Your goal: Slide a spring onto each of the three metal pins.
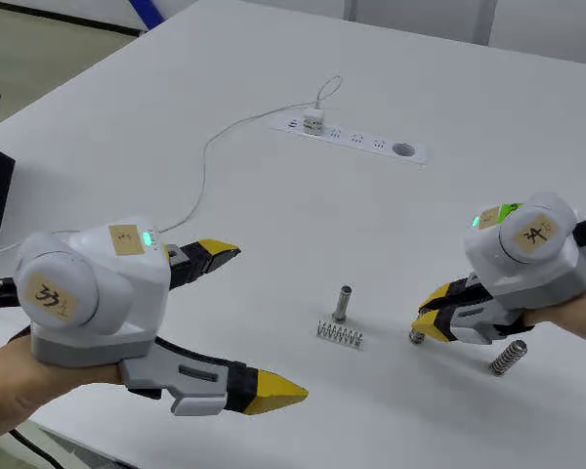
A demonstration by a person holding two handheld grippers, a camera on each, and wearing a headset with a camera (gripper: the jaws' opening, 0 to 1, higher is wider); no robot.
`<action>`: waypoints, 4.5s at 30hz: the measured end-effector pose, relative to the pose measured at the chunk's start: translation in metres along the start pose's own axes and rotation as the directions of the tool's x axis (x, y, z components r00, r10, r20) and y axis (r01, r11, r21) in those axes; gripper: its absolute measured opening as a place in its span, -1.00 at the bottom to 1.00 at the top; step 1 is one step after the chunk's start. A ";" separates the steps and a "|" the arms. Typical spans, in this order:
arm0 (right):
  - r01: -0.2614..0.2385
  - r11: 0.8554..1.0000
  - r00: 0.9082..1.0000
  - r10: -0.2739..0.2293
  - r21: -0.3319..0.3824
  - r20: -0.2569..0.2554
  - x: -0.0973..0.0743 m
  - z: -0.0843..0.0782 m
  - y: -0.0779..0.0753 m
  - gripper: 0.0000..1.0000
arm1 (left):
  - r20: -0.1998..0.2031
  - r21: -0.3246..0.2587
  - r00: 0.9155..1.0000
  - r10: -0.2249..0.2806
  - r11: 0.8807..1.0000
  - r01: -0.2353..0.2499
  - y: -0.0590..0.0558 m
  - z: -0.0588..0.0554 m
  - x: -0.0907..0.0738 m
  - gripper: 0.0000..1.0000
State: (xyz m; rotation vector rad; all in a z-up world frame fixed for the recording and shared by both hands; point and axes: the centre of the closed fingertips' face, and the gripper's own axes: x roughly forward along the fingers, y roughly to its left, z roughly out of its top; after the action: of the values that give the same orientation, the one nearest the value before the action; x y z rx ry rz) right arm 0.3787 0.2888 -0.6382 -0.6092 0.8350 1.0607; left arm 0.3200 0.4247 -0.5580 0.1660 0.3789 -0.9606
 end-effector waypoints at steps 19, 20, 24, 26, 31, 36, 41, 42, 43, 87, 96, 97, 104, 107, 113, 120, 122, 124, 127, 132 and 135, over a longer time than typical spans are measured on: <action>0.004 1.000 1.000 -0.004 0.007 -0.008 -0.001 -0.006 0.003 -0.73 | 0.056 -0.038 0.998 0.016 0.999 -0.014 -0.004 0.018 -0.006 0.96; 0.004 1.000 1.000 -0.004 0.008 -0.004 -0.002 -0.005 0.004 -0.70 | 0.055 -0.038 0.998 0.016 0.999 -0.014 -0.004 0.018 -0.007 0.95; 0.029 1.000 0.999 -0.029 -0.001 0.017 -0.009 0.001 0.001 -0.70 | 0.059 -0.029 0.998 0.015 0.999 -0.014 -0.004 0.022 -0.008 0.94; 0.038 0.999 0.999 -0.038 0.001 0.030 -0.013 0.005 0.001 -0.69 | 0.059 -0.025 0.998 0.014 1.000 -0.013 -0.004 0.023 -0.007 0.93; 0.061 0.998 0.996 -0.060 -0.010 0.059 -0.024 0.013 0.003 -0.66 | 0.062 -0.023 0.998 0.010 1.000 -0.009 -0.006 0.025 -0.008 0.93; 0.064 0.998 0.987 -0.065 0.007 0.146 -0.032 0.035 0.007 -0.66 | 0.059 -0.041 0.998 0.014 0.999 -0.012 -0.004 0.022 -0.013 0.92; 0.078 0.997 0.977 -0.075 -0.007 0.199 -0.028 0.052 0.016 -0.64 | 0.065 -0.075 0.998 0.026 0.997 -0.021 0.003 0.017 -0.017 0.91; 0.078 0.997 0.975 -0.075 -0.006 0.207 -0.026 0.055 0.018 -0.63 | 0.061 -0.077 0.998 0.028 0.997 -0.023 0.004 0.015 -0.017 0.91; 0.076 0.997 0.974 -0.072 -0.009 0.216 -0.023 0.057 0.021 -0.63 | 0.056 -0.078 0.998 0.029 0.997 -0.024 0.005 0.014 -0.017 0.90; -0.056 0.998 0.997 0.055 0.028 0.049 0.065 0.030 0.043 -0.76 | 0.051 -0.116 0.998 0.026 0.993 -0.020 0.013 0.008 -0.011 0.86; -0.075 0.997 0.996 0.073 0.034 0.045 0.065 0.029 0.044 -0.80 | 0.042 -0.101 0.998 0.041 0.994 -0.037 0.009 0.010 -0.015 0.89; -0.073 0.997 0.996 0.072 0.030 0.044 0.064 0.028 0.044 -0.80 | 0.042 -0.097 0.998 0.046 0.994 -0.042 0.010 0.010 -0.016 0.89; -0.060 0.998 0.996 0.061 -0.027 0.067 0.044 0.036 0.050 -0.80 | 0.048 -0.092 0.997 0.059 0.994 -0.055 0.010 0.013 -0.021 0.87; -0.044 0.997 0.994 0.050 -0.070 0.094 0.026 0.045 0.051 -0.80 | 0.043 -0.081 0.998 0.045 0.996 -0.041 0.004 0.016 -0.017 0.86; -0.017 0.986 0.991 0.039 -0.168 0.129 -0.017 0.052 0.053 -0.80 | 0.052 -0.040 0.999 0.009 0.999 -0.007 -0.010 0.028 -0.006 0.73; 0.029 0.965 0.985 0.017 -0.261 0.171 -0.065 0.050 0.060 -0.80 | 0.073 -0.003 0.995 -0.068 0.998 0.068 -0.040 0.044 0.015 0.47; 0.043 0.961 0.984 0.008 -0.274 0.180 -0.072 0.048 0.061 -0.80 | 0.067 0.014 0.994 -0.089 0.996 0.088 -0.049 0.047 0.022 0.47; 0.046 0.957 0.983 0.008 -0.288 0.181 -0.075 0.046 0.065 -0.80 | 0.040 0.051 0.992 -0.116 0.992 0.114 -0.057 0.046 0.028 0.46; 0.051 0.943 0.984 0.008 -0.328 0.176 -0.077 0.043 0.071 -0.80 | 0.020 0.093 0.990 -0.140 0.986 0.138 -0.065 0.047 0.033 0.31; 0.065 0.889 0.988 0.008 -0.453 0.156 -0.081 0.037 0.083 -0.80 | -0.004 0.105 0.988 -0.153 0.983 0.153 -0.076 0.042 0.041 0.12; 0.049 0.878 0.986 0.034 -0.476 0.163 -0.083 0.037 0.092 -0.80 | 0.019 0.092 0.988 -0.154 0.984 0.151 -0.080 0.045 0.045 -0.02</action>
State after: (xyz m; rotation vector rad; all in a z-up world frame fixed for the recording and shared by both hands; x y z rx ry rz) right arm 0.2845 0.3106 -0.5527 -0.9242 0.4157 1.3053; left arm 0.2875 0.3314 -0.5315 0.2084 0.3279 -1.1308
